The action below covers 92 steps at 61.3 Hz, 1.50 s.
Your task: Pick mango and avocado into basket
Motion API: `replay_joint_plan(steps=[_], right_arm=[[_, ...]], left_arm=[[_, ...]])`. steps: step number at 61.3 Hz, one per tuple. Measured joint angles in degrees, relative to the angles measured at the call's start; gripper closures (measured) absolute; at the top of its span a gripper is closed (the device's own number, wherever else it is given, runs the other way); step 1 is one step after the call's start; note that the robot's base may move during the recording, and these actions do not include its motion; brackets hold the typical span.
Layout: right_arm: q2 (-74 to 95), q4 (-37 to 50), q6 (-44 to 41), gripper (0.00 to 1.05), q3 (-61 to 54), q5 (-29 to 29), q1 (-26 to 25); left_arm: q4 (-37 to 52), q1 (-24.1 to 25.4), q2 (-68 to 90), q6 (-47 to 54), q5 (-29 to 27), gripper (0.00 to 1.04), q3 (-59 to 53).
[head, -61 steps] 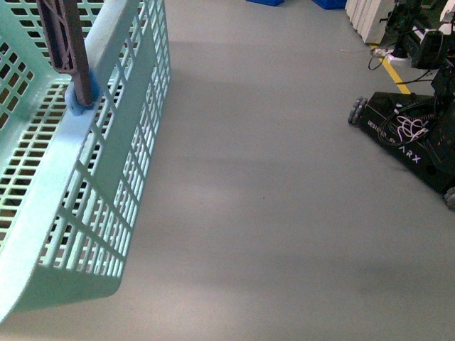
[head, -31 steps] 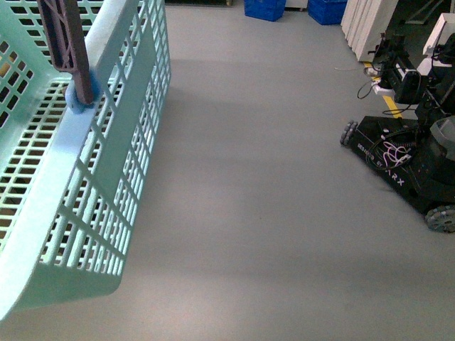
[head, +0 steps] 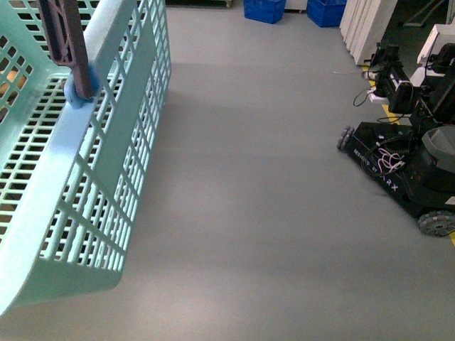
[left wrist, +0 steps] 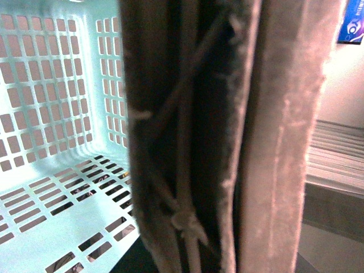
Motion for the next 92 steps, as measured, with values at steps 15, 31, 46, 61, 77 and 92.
replay_joint_plan(steps=[15,31,46,61,77,92], right_arm=[[0.0,0.0,0.0,0.09,0.0,0.02,0.0],[0.0,0.0,0.02,0.09,0.0,0.07,0.0],[0.0,0.0,0.0,0.09,0.0,0.17,0.0],[0.0,0.0,0.0,0.09,0.0,0.09,0.0],[0.0,0.02,0.02,0.09,0.0,-0.04,0.0],[-0.04,-0.02,0.0,0.09,0.0,-0.09,0.0]], left_arm=[[0.0,0.0,0.0,0.0,-0.02,0.9,0.0],[0.0,0.0,0.0,0.0,0.0,0.9,0.0],[0.0,-0.42,0.0,-0.35,0.98,0.9,0.0],[0.0,-0.22,0.0,-0.15,-0.02,0.9,0.0],[-0.02,-0.15,0.0,-0.04,0.02,0.9,0.0],[-0.04,-0.15,0.0,-0.02,0.0,0.9,0.0]])
